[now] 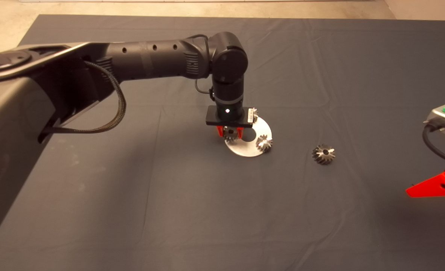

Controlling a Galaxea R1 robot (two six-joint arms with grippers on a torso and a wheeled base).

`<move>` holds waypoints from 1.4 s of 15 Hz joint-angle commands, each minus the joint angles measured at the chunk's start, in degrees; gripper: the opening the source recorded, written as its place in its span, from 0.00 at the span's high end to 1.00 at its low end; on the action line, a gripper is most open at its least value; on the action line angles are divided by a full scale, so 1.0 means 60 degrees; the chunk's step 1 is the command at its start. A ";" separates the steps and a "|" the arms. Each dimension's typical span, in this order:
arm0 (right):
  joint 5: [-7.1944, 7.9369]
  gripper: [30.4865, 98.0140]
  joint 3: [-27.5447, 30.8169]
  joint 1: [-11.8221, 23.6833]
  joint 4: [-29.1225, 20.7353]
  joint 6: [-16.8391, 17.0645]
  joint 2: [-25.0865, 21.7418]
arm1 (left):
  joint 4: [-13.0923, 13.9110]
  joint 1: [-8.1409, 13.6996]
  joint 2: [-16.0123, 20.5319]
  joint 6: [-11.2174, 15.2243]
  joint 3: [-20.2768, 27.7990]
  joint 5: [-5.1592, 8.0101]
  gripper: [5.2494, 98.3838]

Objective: Remove an incorrectly installed larger gear and replace it with the correct smaller gear

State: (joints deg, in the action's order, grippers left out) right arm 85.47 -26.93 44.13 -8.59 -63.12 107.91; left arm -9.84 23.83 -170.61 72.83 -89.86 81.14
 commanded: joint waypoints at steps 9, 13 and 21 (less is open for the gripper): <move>-0.0006 0.00 0.0038 0.0160 -0.0335 -0.0070 -0.0032 | 0.0482 0.1937 0.0047 0.0557 0.1731 0.1564 0.54; -0.0021 0.00 0.0038 0.0160 -0.0340 -0.0070 -0.0193 | 0.0497 0.1981 0.1029 0.1822 0.4358 0.1764 0.48; -0.0050 0.00 0.0067 0.0121 -0.0325 -0.0260 -0.0184 | 0.0512 0.2034 0.6110 0.4469 1.0723 0.1726 0.38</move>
State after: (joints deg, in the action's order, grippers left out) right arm 85.44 -26.89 44.13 -8.59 -63.12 106.64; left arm -7.70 34.21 -150.47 89.98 -43.81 87.70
